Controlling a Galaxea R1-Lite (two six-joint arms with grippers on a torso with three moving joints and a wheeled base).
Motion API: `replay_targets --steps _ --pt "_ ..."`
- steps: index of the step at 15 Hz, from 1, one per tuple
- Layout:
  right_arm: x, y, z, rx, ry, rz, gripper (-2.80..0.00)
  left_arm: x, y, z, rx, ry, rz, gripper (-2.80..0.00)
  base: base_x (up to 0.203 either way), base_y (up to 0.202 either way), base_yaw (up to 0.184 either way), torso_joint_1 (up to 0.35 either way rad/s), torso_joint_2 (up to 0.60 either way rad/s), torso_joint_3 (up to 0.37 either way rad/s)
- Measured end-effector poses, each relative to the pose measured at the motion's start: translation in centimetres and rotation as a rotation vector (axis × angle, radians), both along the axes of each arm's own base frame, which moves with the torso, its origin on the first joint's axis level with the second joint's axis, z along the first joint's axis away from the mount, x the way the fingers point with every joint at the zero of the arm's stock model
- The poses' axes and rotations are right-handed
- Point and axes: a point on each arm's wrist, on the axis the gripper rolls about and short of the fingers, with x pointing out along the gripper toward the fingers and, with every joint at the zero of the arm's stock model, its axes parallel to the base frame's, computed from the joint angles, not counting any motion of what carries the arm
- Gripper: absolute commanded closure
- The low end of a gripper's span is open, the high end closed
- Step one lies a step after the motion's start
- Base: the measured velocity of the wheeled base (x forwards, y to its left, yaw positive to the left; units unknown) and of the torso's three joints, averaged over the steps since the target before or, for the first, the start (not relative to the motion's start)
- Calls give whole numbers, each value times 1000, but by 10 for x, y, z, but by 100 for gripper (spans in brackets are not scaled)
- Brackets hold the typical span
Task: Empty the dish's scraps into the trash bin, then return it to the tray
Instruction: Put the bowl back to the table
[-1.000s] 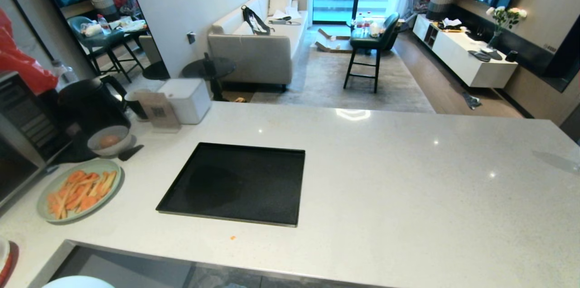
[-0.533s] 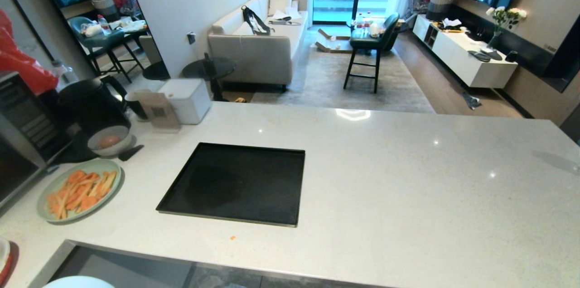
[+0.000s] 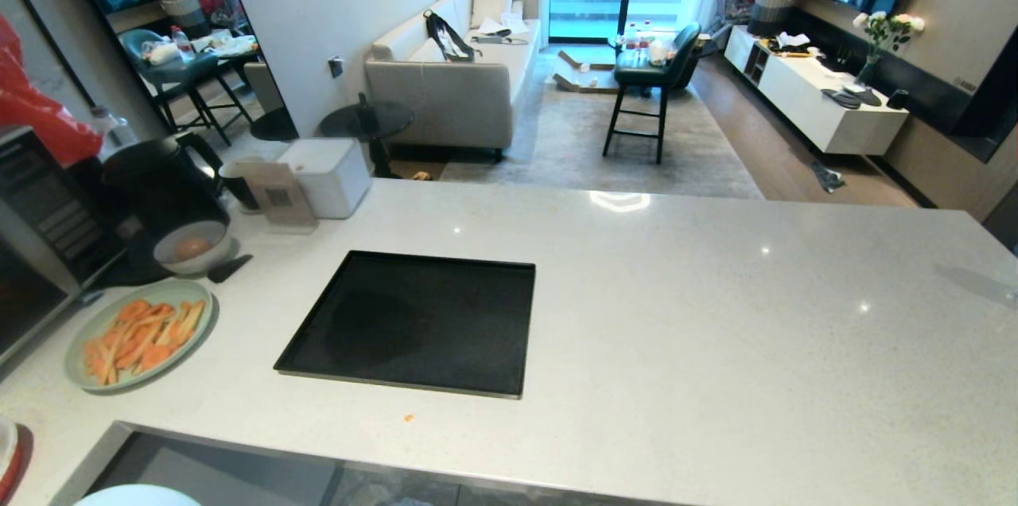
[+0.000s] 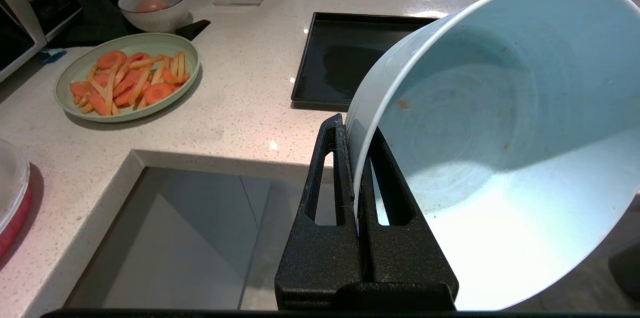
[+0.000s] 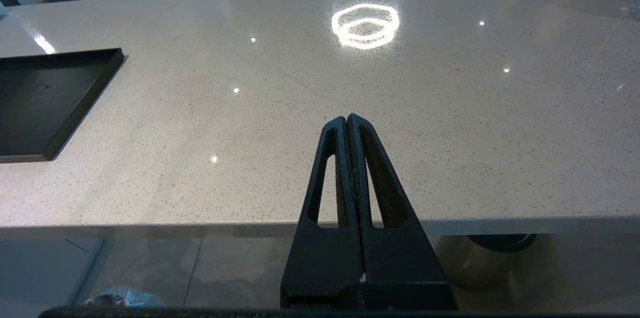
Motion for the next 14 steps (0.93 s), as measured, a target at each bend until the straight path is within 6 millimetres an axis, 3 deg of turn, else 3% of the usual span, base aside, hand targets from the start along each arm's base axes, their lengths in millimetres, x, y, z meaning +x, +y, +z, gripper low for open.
replay_targets --steps 3,8,11,14 --pt "0 0 0 0 0 0 0 -2 0 3 -2 33 -3 0 0 0 0 0 0 0" --pt "0 0 0 0 0 0 0 -7 0 54 1 242 -26 0 0 0 0 0 0 0" --pt "0 0 0 0 0 1 0 24 0 102 26 397 -44 0 0 0 0 0 0 0" --pt "0 0 0 0 0 1 0 86 -3 148 84 532 -44 0 0 0 0 0 0 0"
